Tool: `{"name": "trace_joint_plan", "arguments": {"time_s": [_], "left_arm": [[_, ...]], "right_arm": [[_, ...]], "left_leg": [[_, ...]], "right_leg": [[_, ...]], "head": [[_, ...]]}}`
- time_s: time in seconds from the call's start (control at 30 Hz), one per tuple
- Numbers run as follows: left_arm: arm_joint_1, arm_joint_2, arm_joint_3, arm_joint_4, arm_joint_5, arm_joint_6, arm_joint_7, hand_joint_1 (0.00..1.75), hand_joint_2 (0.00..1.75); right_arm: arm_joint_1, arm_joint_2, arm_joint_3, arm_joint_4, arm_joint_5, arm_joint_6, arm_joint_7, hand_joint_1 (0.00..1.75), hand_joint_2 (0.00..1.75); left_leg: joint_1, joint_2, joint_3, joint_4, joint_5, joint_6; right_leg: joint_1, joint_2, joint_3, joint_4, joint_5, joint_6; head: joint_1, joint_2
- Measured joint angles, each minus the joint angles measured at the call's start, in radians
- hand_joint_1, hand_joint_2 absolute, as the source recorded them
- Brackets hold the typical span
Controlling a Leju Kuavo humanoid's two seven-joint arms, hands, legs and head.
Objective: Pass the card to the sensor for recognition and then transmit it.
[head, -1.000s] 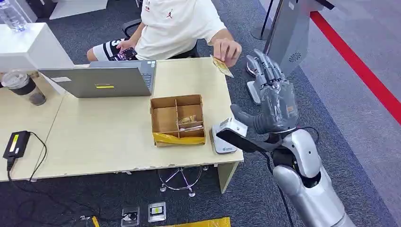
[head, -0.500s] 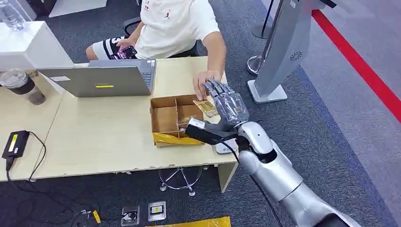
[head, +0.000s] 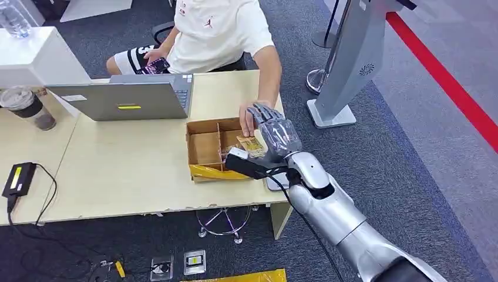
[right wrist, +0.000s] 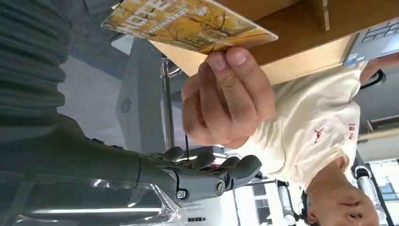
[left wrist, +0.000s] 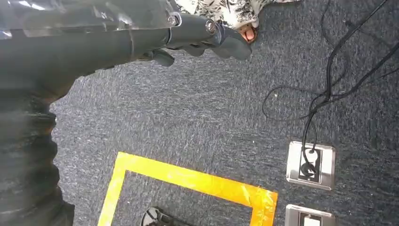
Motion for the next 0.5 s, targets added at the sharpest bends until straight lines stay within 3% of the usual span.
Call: {"name": "trace_joint_plan", "arguments": {"time_s": [0.5], "left_arm": [[-0.002,0.000,0.000,0.000,-0.019,0.000,0.000,0.00,1.75]], "right_arm": [[-0.010,0.007,0.002,0.044,-0.008,-0.109,0.023,0.00,1.75]], "left_leg": [[0.000,0.001,0.000,0.000,0.000,0.000]], "right_leg": [[0.000,0.001,0.000,0.000,0.000,0.000]], "head": [[0.000,0.000]]}}
